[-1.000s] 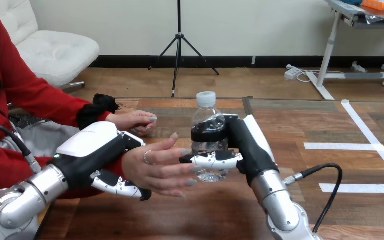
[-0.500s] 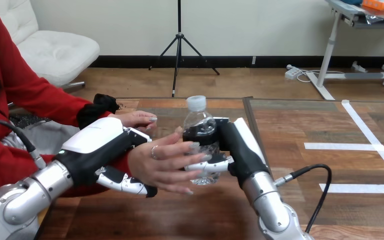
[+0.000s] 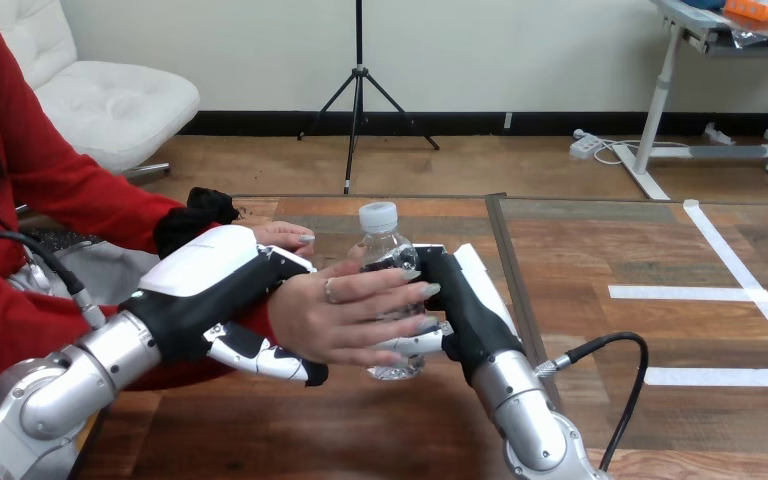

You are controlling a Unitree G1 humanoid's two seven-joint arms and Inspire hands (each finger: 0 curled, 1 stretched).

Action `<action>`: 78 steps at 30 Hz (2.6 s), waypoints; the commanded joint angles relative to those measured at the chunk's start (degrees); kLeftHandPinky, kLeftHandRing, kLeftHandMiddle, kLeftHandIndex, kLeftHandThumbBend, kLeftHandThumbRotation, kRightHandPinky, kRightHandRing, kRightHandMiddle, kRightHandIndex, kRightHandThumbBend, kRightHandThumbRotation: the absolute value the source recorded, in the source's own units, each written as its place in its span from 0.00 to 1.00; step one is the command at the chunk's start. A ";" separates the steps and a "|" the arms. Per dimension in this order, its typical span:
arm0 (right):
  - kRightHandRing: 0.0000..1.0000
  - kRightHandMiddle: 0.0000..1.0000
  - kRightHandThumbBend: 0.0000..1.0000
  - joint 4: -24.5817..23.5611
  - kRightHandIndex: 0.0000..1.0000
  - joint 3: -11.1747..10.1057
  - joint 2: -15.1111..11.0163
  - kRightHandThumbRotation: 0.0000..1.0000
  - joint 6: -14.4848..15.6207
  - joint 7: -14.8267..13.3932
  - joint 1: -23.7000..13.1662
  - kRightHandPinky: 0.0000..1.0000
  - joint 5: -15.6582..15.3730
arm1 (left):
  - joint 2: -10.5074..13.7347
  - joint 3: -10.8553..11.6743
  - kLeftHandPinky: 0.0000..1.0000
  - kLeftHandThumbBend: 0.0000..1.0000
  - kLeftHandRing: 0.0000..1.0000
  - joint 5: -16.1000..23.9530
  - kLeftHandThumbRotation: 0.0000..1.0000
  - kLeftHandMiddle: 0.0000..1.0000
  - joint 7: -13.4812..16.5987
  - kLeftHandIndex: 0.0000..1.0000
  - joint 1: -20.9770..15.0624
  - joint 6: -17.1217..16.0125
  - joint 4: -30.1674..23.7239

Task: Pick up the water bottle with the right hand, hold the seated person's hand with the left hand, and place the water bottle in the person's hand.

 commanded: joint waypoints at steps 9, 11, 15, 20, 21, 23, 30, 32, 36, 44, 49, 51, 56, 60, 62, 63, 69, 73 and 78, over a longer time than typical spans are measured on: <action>0.40 0.46 0.84 -3.14 0.47 0.93 1.75 0.00 -0.38 -1.87 -3.36 0.33 -1.36 | -3.92 0.52 0.29 0.70 0.38 -2.23 0.32 0.47 -2.30 0.48 -4.28 -0.83 -6.08; 0.41 0.47 0.84 -3.42 0.47 1.03 1.91 0.00 -0.08 -1.77 -3.17 0.35 -1.37 | -4.05 0.59 0.30 0.70 0.39 -2.37 0.32 0.48 -2.69 0.48 -4.23 -0.71 -6.32; 0.42 0.47 0.83 -4.37 0.48 1.42 2.31 0.00 0.74 -2.00 -2.51 0.36 -1.86 | -4.62 0.63 0.30 0.70 0.39 -3.25 0.32 0.48 -4.07 0.48 -4.19 -0.34 -6.69; 0.42 0.47 0.83 -4.84 0.48 1.63 2.67 0.00 0.33 -2.16 -1.77 0.36 -1.94 | -4.99 0.88 0.29 0.70 0.37 -3.59 0.34 0.47 -5.07 0.47 -4.05 0.00 -7.23; 0.42 0.47 0.82 -5.18 0.48 1.76 2.74 0.00 0.32 -2.21 -1.50 0.36 -2.03 | -5.11 0.93 0.29 0.70 0.37 -3.63 0.34 0.46 -5.12 0.46 -4.01 -0.06 -7.19; 0.42 0.47 0.82 -5.61 0.48 1.93 2.81 0.00 0.42 -2.30 -1.22 0.36 -2.16 | -5.25 1.06 0.28 0.70 0.36 -3.69 0.33 0.46 -5.23 0.46 -3.95 -0.13 -7.13; 0.39 0.45 0.80 -8.87 0.49 2.78 2.43 0.00 0.61 -3.48 0.99 0.34 -3.61 | -5.69 1.08 0.26 0.70 0.35 -3.89 0.30 0.44 -6.20 0.44 -4.17 -0.46 -6.72; 0.39 0.45 0.80 -9.22 0.49 2.80 2.35 0.00 0.53 -3.74 1.17 0.34 -3.74 | -5.71 1.09 0.25 0.70 0.34 -3.83 0.30 0.44 -6.27 0.44 -4.19 -0.50 -6.67; 0.38 0.44 0.81 -10.00 0.49 2.80 2.26 0.00 0.39 -3.86 1.66 0.33 -3.72 | -5.66 1.13 0.25 0.70 0.34 -3.73 0.30 0.43 -6.43 0.43 -4.16 -0.42 -6.74; 0.37 0.43 0.83 -12.37 0.48 2.68 2.10 0.00 0.77 -3.85 2.89 0.32 -3.38 | -5.60 1.31 0.25 0.70 0.34 -4.69 0.28 0.44 -7.15 0.43 -4.12 -1.25 -6.19; 0.36 0.42 0.83 -14.25 0.48 2.52 1.95 0.00 0.70 -3.82 3.91 0.32 -3.23 | -5.59 1.36 0.26 0.71 0.34 -5.54 0.26 0.44 -8.03 0.44 -4.01 -1.03 -6.22; 0.36 0.42 0.84 -14.77 0.48 2.44 1.95 0.00 0.60 -3.76 4.21 0.32 -3.08 | -5.54 1.33 0.26 0.71 0.34 -5.56 0.26 0.44 -8.25 0.44 -4.01 -0.74 -6.38; 0.36 0.43 0.84 -17.99 0.47 2.32 1.90 0.00 1.90 -3.11 5.70 0.32 -2.86 | -5.27 1.30 0.26 0.71 0.34 -4.65 0.27 0.44 -7.93 0.44 -4.05 -0.70 -6.52; 0.36 0.43 0.84 -20.21 0.47 2.39 1.75 0.00 2.69 -2.69 6.75 0.31 -2.82 | -5.18 1.30 0.26 0.70 0.34 -4.42 0.28 0.44 -7.89 0.45 -4.04 -0.54 -6.52; 0.36 0.43 0.84 -21.66 0.47 2.42 1.73 0.00 3.33 -2.41 7.41 0.31 -2.80 | -5.17 1.29 0.26 0.71 0.34 -4.18 0.28 0.44 -7.73 0.45 -4.06 -0.46 -6.46; 0.35 0.43 0.84 -22.11 0.47 2.43 1.73 0.00 3.58 -2.30 7.61 0.31 -2.80 | -5.17 1.28 0.26 0.71 0.34 -4.11 0.28 0.44 -7.68 0.45 -4.07 -0.44 -6.45; 0.34 0.42 0.84 -25.41 0.47 2.52 1.54 0.00 4.72 -1.47 9.09 0.30 -2.79 | -5.25 1.20 0.26 0.71 0.34 -4.31 0.28 0.44 -8.10 0.45 -4.16 -0.04 -6.28; 0.34 0.41 0.84 -27.92 0.46 2.66 1.52 0.00 5.81 -0.98 10.18 0.30 -2.88 | -5.29 1.19 0.26 0.71 0.34 -4.26 0.28 0.44 -8.00 0.45 -4.20 -0.14 -6.11; 0.33 0.41 0.84 -30.14 0.46 2.76 1.53 0.00 6.59 -0.40 11.23 0.29 -2.78 | -5.30 1.16 0.27 0.71 0.35 -4.63 0.28 0.44 -8.51 0.45 -4.27 0.12 -6.08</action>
